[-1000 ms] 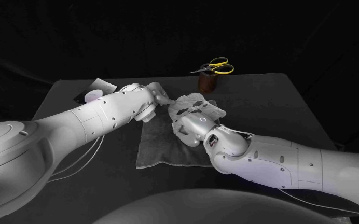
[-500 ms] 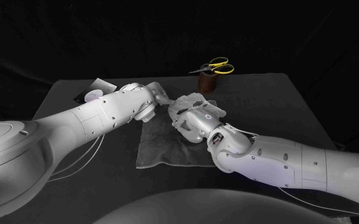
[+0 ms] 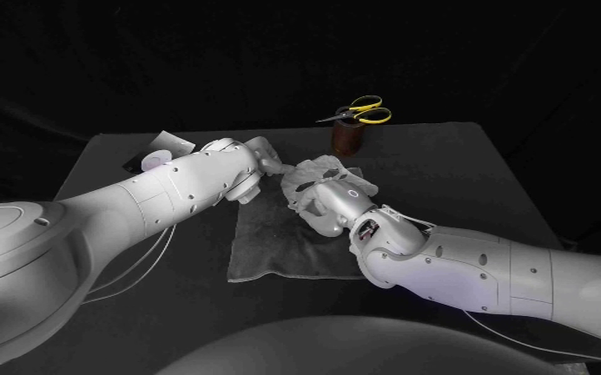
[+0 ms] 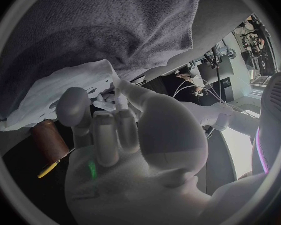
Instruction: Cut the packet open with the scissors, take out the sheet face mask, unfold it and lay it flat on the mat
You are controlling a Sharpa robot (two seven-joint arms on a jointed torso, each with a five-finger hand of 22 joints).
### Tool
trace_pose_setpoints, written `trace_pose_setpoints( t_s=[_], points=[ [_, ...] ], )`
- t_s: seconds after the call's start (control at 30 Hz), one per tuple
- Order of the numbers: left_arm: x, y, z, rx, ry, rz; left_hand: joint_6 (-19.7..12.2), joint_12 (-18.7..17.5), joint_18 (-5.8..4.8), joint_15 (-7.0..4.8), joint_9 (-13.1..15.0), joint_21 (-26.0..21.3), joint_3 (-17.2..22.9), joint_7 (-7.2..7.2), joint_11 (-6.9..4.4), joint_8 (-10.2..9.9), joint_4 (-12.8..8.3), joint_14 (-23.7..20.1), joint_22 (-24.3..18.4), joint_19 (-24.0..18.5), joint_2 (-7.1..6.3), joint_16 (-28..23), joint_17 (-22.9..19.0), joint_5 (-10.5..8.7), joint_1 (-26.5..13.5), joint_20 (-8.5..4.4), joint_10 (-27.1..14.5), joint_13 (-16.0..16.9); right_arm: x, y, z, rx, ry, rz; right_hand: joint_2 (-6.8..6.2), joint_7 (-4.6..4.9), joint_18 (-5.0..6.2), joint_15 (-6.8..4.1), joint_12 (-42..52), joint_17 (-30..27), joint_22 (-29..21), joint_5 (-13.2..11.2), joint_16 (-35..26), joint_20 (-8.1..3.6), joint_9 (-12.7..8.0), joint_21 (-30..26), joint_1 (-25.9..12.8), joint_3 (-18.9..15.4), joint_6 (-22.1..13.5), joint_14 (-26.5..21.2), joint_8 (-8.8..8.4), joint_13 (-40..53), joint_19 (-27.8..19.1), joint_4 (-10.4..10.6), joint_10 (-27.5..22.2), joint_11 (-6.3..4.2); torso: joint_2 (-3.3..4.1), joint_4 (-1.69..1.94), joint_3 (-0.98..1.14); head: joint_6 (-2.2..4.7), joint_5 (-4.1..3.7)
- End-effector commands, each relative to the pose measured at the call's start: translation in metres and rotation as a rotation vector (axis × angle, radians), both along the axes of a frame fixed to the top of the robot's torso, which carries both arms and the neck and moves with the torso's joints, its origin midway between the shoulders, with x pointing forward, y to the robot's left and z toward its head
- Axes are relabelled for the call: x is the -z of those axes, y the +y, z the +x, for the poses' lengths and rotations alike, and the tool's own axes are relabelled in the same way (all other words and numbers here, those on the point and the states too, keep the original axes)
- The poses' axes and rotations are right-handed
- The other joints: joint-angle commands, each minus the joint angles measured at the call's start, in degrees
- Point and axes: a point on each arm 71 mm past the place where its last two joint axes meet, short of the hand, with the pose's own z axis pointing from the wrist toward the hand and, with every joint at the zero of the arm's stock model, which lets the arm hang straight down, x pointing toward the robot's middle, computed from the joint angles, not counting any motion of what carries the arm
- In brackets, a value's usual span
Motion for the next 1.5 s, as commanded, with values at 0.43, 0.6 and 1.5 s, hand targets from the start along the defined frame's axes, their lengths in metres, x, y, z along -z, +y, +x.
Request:
trace_pose_setpoints(
  t_s=[0.43,0.6,1.5],
  points=[
    [0.005,-0.011,0.001,0.043,0.047,0.075,0.49,0.94,-1.16,-0.64,-0.25,1.25,-0.94,-0.41,-0.35,-0.26,-1.31,3.58,1.79,1.24,-0.79,0.52,7.35,0.14,4.20,-0.37,2.59,3.25,-0.008,-0.002,0.000,-0.003,-0.012,0.021,-0.14,-0.28,0.60,-0.43,0.31,14.31,6.63,-0.08,0.23,0.00,0.78,0.41,-0.47,0.09,0.46,5.98,0.48,11.04,0.53,0.18,4.75,-0.46,0.04,-0.03,0.04,0.01,0.00],
    [0.006,-0.015,0.001,0.054,0.054,0.088,1.11,1.60,-1.32,-0.79,-0.28,1.72,-0.94,-0.63,-0.55,-0.12,-1.58,3.91,2.39,1.67,-0.58,0.73,8.24,0.15,4.98,-0.46,3.98,5.08,-0.008,-0.002,0.000,-0.003,-0.013,0.020,-0.25,-0.35,0.59,-0.47,0.40,14.24,6.66,-0.07,0.20,-0.03,0.84,0.47,-0.43,0.19,0.49,5.96,0.59,11.10,0.56,0.09,4.78,-0.53,0.03,-0.03,0.00,0.01,-0.08],
    [0.003,-0.029,0.006,0.074,0.000,0.084,9.48,5.71,-1.95,-3.95,-0.86,3.49,4.32,-4.72,-4.20,0.21,-5.50,5.66,4.69,3.50,0.59,1.87,13.62,0.17,9.34,-2.85,16.74,22.55,-0.011,-0.003,0.000,-0.002,-0.025,0.025,-0.31,-0.42,0.58,-0.53,0.60,14.28,6.68,-0.07,0.22,-0.07,0.92,0.55,-0.39,0.33,0.57,5.97,0.73,11.25,0.58,0.02,4.84,-0.59,0.03,0.01,0.06,0.01,-0.02]
  ],
)
